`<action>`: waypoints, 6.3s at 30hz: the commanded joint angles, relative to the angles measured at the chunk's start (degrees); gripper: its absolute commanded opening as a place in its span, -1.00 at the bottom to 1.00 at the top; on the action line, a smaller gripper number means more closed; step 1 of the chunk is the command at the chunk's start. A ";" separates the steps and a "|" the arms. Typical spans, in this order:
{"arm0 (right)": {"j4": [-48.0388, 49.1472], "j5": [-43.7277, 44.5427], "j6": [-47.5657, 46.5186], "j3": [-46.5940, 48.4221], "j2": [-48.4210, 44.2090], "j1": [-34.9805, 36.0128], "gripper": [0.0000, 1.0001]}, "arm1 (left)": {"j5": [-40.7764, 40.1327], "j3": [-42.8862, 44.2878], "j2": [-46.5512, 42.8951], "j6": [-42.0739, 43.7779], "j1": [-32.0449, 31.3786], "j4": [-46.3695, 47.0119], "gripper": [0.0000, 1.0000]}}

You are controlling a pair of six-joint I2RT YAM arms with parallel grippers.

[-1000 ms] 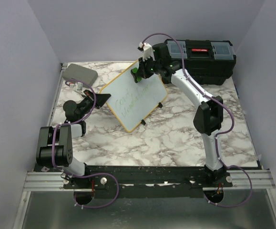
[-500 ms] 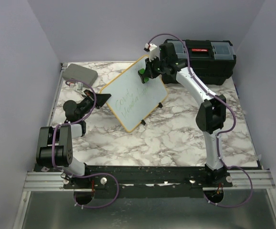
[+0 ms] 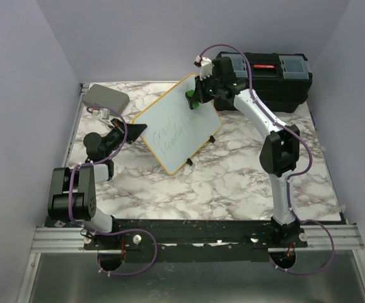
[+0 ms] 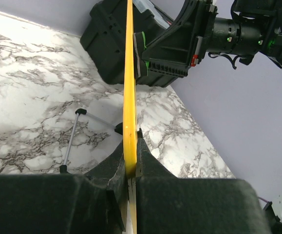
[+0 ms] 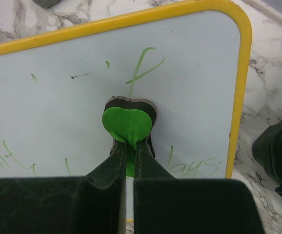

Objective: Erase the whiteboard
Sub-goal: Erase the whiteboard at the whiteboard stand.

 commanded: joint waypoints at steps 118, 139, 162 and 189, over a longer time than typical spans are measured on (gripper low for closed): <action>3.53 6.97 4.12 5.81 2.11 1.64 -0.99 | 5.09 0.31 -1.15 3.56 -1.33 -2.05 -1.00; -1.38 -7.77 -5.06 6.05 1.46 4.40 -0.99 | 5.16 0.79 -0.87 3.29 -1.33 -1.73 -1.00; -2.41 -0.78 -4.54 4.41 1.94 3.36 -0.99 | 5.22 0.62 -0.79 3.08 -1.36 -1.43 -1.00; 0.11 1.24 -3.55 -2.88 -0.70 0.87 -0.99 | 5.26 0.50 -0.85 2.83 -1.33 -1.00 -1.00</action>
